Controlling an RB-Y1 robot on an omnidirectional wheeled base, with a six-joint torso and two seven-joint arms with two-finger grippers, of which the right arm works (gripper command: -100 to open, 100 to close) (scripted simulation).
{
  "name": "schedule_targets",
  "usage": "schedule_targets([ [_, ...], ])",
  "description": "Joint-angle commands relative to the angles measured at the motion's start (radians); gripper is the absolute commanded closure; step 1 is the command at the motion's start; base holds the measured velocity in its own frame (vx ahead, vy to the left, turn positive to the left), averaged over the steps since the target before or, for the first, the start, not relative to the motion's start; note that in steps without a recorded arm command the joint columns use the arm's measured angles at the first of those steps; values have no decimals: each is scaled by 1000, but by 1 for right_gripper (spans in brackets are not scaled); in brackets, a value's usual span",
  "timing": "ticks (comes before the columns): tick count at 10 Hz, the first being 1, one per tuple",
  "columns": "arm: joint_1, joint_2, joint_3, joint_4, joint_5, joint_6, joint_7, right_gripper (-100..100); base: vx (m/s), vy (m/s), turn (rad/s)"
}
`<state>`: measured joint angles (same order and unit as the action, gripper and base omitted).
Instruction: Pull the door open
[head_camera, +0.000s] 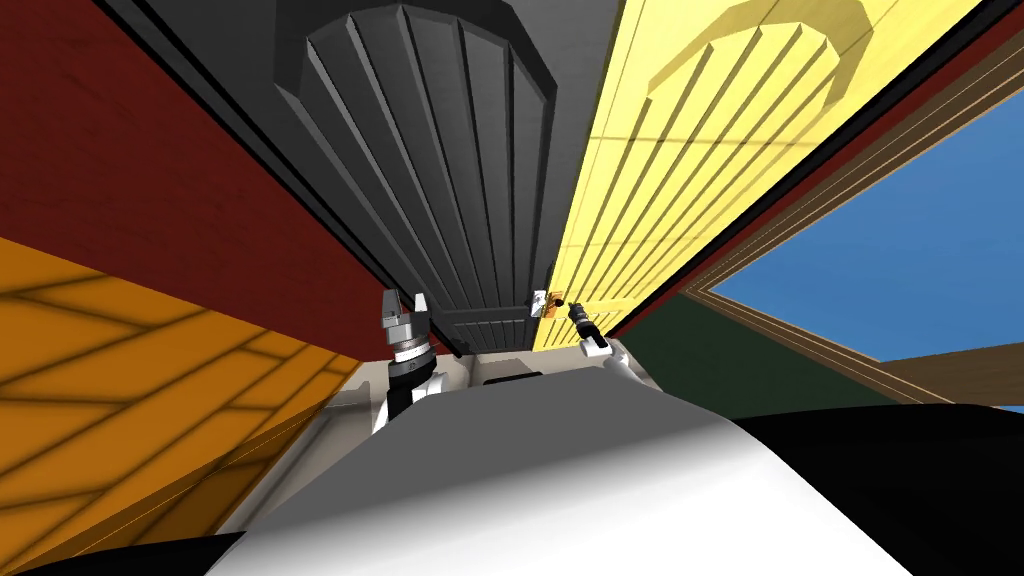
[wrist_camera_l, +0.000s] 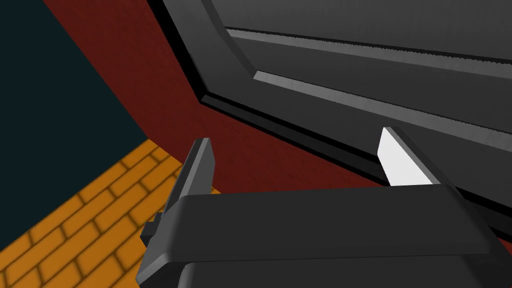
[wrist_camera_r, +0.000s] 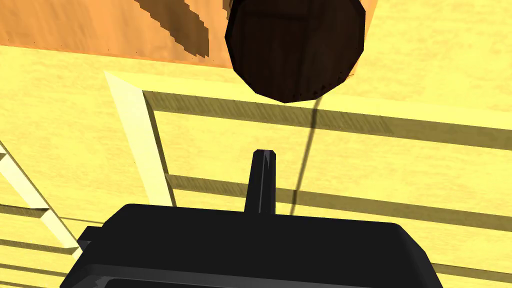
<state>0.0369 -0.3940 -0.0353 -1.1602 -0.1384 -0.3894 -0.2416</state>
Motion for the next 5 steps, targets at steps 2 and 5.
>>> schedule_targets([
  [2, 13, -15, 5, -9, -3, -2, -11, -100, -197, -73, -34],
  [5, 27, -19, 39, -46, -2, -7, -29, -100, -187, 62, 45],
])
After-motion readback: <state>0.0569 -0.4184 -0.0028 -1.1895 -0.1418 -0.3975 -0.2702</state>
